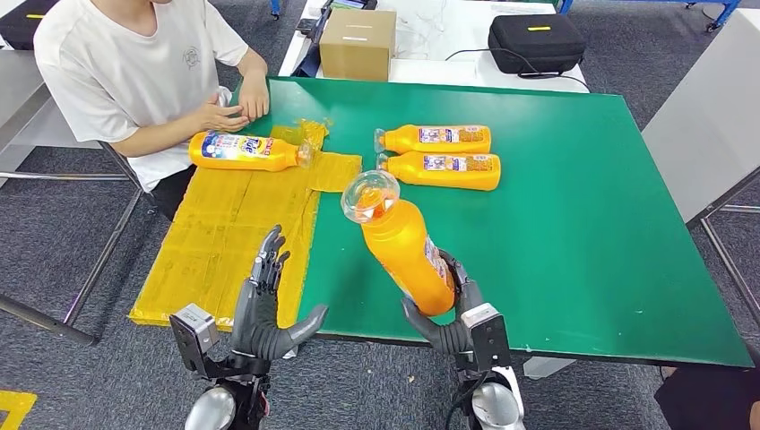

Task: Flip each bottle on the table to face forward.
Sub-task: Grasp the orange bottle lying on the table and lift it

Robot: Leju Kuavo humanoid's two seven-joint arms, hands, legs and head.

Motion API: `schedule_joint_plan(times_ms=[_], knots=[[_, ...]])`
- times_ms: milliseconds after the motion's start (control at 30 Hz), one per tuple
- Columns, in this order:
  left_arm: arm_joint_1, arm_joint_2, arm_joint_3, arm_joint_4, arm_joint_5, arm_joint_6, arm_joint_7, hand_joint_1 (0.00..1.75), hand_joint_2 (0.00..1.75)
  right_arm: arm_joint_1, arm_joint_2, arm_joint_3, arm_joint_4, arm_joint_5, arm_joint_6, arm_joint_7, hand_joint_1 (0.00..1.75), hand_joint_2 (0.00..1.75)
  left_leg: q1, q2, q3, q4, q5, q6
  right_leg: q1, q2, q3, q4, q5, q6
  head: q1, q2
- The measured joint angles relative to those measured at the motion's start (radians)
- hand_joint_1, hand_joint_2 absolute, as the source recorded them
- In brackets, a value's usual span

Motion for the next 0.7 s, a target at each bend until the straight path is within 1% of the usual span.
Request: schedule_joint_plan(times_ms=[367,467,567,633,700], knots=[[0.000,0.000,-0.012,0.000,-0.001,0.000,-0.001,0.00,1.75,-0.004,0.003,0.020,0.000,0.000,0.000,0.000,1.75,1.75,0.000,0.000,-0.001,0.000,0.000,0.000,0.000,0.000,0.000,0.000,0.000,0.000,0.000,0.000],[0.000,0.000,-0.013,0.000,-0.018,0.022,0.001,0.00,1.75,-0.004,0.003,0.023,0.000,0.012,0.000,0.005,1.75,1.75,0.000,0.000,-0.001,0.000,0.000,0.000,0.000,0.000,0.000,0.000,0.000,0.000,0.000,0.000],[-0.005,-0.001,-0.013,0.000,-0.032,0.063,0.033,0.00,1.75,-0.018,0.002,0.044,0.015,0.104,-0.039,0.036,1.75,1.75,0.000,0.000,0.000,0.000,0.000,0.000,0.000,0.000,0.000,0.000,0.000,0.000,0.000,0.000],[-0.014,-0.004,-0.014,-0.001,0.000,0.048,0.072,0.00,1.75,-0.043,0.004,0.077,0.047,0.183,-0.081,0.046,1.75,1.75,0.000,0.000,0.000,0.000,0.000,0.000,0.000,0.000,0.000,0.000,0.000,0.000,0.000,0.000],[-0.026,-0.006,-0.020,-0.004,0.035,0.016,0.099,0.00,1.75,-0.077,0.012,0.125,0.091,0.226,-0.099,0.048,1.75,1.75,0.000,0.000,0.000,0.000,0.000,0.000,0.000,0.001,0.000,0.000,0.000,0.000,0.000,0.000]])
